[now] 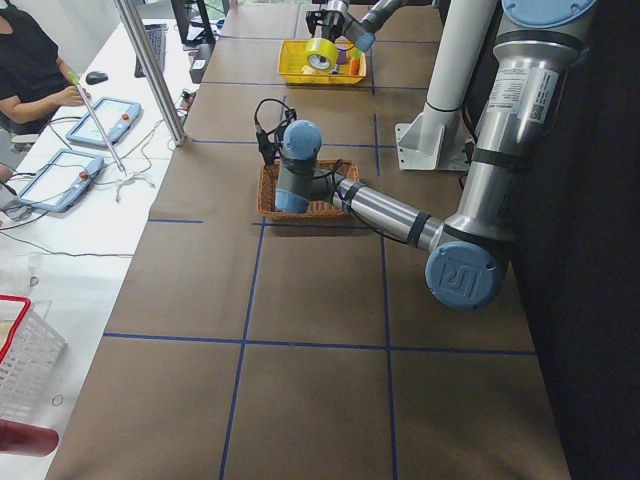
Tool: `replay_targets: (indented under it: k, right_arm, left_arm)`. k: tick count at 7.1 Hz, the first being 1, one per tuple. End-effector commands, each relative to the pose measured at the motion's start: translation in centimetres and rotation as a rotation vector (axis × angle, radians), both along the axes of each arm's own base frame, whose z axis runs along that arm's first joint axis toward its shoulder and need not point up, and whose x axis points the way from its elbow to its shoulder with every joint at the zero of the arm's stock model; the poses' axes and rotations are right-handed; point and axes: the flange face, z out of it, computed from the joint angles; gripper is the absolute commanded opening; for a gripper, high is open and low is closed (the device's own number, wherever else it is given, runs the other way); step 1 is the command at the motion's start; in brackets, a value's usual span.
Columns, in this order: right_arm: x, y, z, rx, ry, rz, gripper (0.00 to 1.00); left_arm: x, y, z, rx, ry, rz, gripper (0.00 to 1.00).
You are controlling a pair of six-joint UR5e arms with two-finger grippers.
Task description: Move tape to another basket
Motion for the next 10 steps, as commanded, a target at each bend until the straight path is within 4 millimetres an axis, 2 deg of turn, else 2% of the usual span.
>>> replay_targets:
  k: [1,3,4,5,6,8,10]
  right_arm:
    - [-1.5,2.9,-2.8,0.032,-0.105,-0.012,0.02]
    - [-2.0,3.7,-3.4,0.038,-0.118,-0.032,0.03]
    - [-2.7,4.3,-4.2,0.048,-0.132,-0.050,0.03]
    - [-3.6,5.2,-5.1,0.052,-0.147,-0.077,0.02]
    - [-4.5,6.2,-5.0,0.048,-0.147,-0.105,0.02]
    - [-5.3,8.2,-5.5,0.055,-0.160,-0.151,0.02]
    - [-5.7,8.9,-5.6,0.055,-0.162,-0.168,0.02]
  left_arm:
    - [2.3,4.2,-4.9,0.001,0.182,-0.011,1.00]
    - [5.0,6.3,-6.5,0.050,0.317,-0.003,1.00]
    - [5.4,6.3,-8.4,0.079,0.348,0.009,1.00]
    - [6.8,7.0,-10.0,0.098,0.374,0.044,1.00]
    - [8.0,7.5,-10.9,0.104,0.393,0.065,1.00]
    - [8.9,8.2,-11.8,0.109,0.413,0.085,1.00]
    - [12.5,10.4,-13.3,0.094,0.458,0.139,1.00]
